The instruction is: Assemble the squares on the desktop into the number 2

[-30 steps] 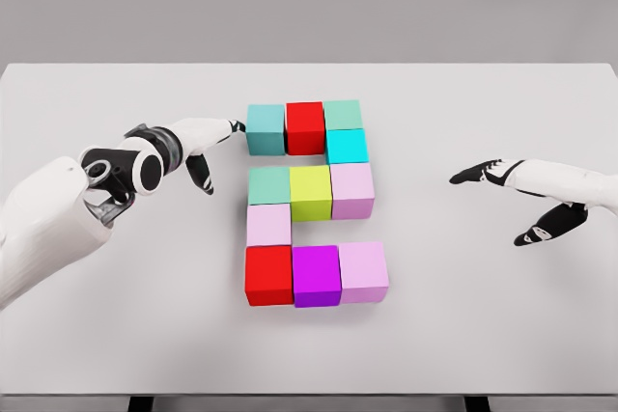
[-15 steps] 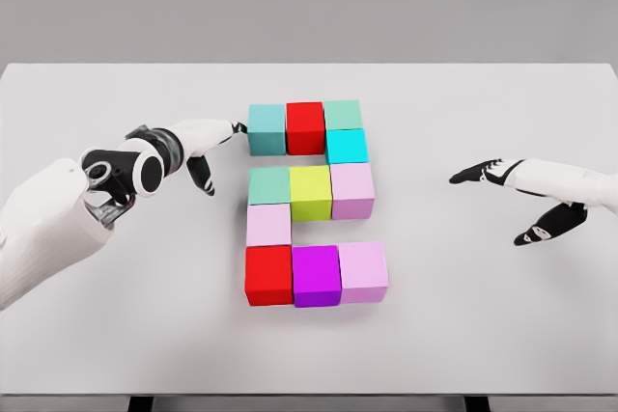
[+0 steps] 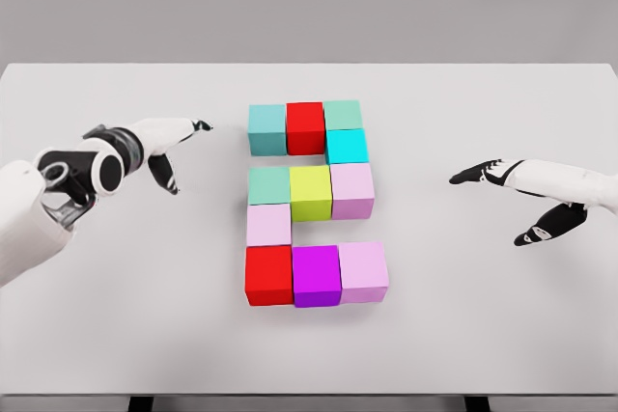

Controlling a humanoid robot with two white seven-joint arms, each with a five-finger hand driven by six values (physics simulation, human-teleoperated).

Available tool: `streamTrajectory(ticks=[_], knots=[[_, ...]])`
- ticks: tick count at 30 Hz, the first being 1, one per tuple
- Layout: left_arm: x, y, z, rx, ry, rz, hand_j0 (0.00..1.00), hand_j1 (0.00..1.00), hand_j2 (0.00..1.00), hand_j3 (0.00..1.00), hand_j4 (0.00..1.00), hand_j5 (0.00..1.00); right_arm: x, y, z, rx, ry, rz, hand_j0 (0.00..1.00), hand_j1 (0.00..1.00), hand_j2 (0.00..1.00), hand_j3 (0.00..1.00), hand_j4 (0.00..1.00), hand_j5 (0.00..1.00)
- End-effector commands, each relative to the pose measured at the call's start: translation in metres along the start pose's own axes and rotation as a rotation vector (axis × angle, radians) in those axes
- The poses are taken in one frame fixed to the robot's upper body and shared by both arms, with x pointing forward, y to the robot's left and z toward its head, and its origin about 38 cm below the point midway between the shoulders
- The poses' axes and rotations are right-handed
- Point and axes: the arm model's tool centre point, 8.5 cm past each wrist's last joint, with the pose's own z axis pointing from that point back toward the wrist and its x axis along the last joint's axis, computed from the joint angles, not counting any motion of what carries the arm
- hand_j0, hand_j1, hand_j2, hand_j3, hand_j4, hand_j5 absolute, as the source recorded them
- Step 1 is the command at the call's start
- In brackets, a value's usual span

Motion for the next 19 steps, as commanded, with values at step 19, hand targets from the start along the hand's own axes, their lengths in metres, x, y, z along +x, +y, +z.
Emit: streamTrajectory(ticks=[19], knots=[[-0.128,0.022,0.124,0.345,-0.627,-0.13,1.0,1.0,1.0,1.0,1.0,1.0,0.001,-0.001,0.0,-0.004,-0.004,-0.004,1.0,1.0,1.0,1.0,1.0,1.0]])
